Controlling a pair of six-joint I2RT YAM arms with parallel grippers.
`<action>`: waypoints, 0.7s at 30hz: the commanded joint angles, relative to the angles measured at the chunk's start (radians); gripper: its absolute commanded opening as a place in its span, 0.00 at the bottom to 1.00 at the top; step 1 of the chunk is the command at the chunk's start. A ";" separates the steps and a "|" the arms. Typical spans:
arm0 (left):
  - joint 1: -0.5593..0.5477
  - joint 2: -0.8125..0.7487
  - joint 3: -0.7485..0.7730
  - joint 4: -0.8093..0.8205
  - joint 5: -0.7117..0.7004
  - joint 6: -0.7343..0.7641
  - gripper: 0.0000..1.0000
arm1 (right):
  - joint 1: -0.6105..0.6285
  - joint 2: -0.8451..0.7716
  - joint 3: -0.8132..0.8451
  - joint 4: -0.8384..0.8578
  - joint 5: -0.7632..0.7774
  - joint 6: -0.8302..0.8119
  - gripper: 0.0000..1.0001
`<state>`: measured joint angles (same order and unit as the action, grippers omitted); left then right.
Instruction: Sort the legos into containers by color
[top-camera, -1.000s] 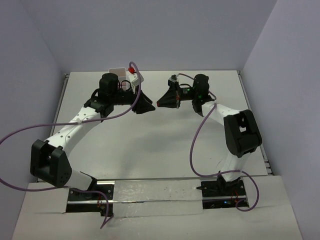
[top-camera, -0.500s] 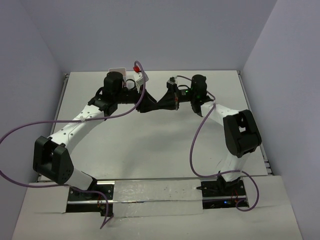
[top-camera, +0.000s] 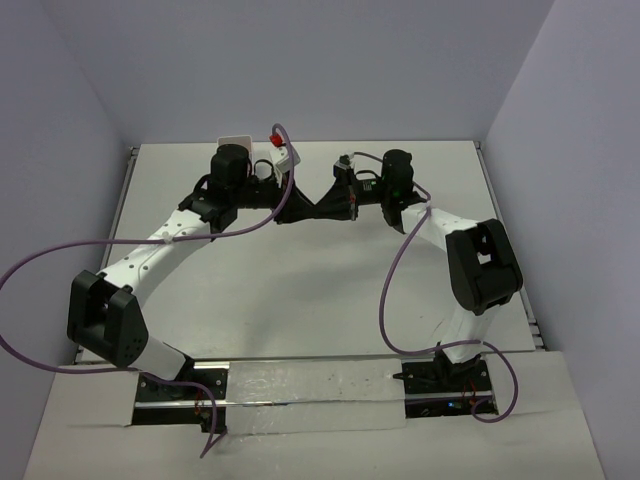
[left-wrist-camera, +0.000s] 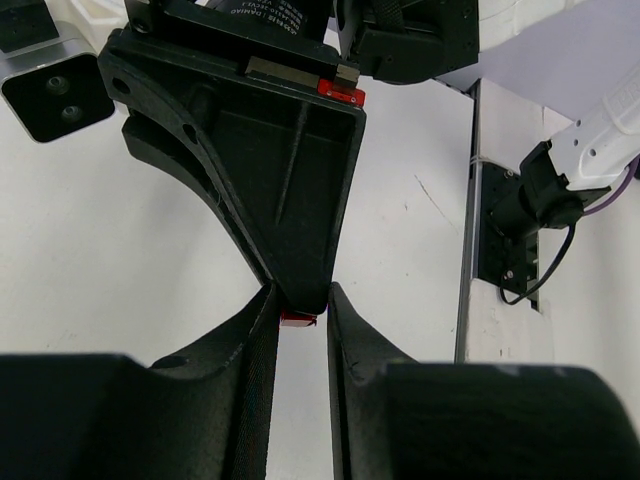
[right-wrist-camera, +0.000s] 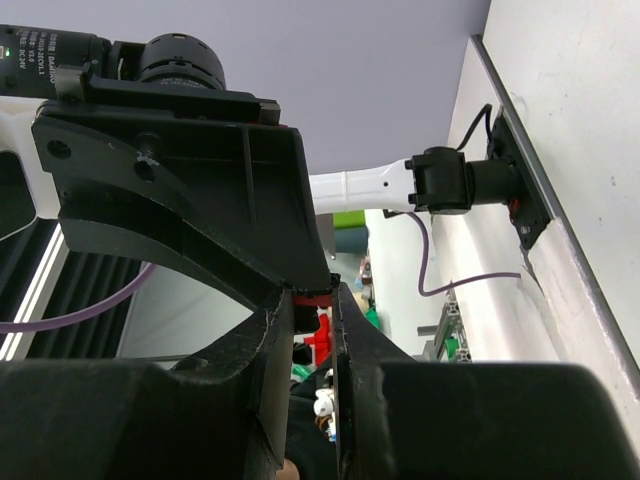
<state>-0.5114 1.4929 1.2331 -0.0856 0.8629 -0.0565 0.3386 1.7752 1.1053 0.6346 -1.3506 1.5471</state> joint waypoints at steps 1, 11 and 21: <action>-0.007 0.000 0.042 -0.008 -0.031 0.056 0.00 | 0.010 0.003 0.027 0.014 -0.028 -0.003 0.00; -0.007 -0.027 0.005 -0.072 -0.213 0.161 0.00 | 0.000 0.004 0.025 0.034 -0.037 0.031 0.26; -0.008 -0.018 0.002 -0.057 -0.259 0.145 0.00 | 0.000 0.000 0.011 0.076 -0.037 0.062 0.26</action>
<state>-0.5342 1.4727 1.2308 -0.1310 0.7144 0.0508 0.3333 1.7905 1.1050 0.6388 -1.3079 1.5823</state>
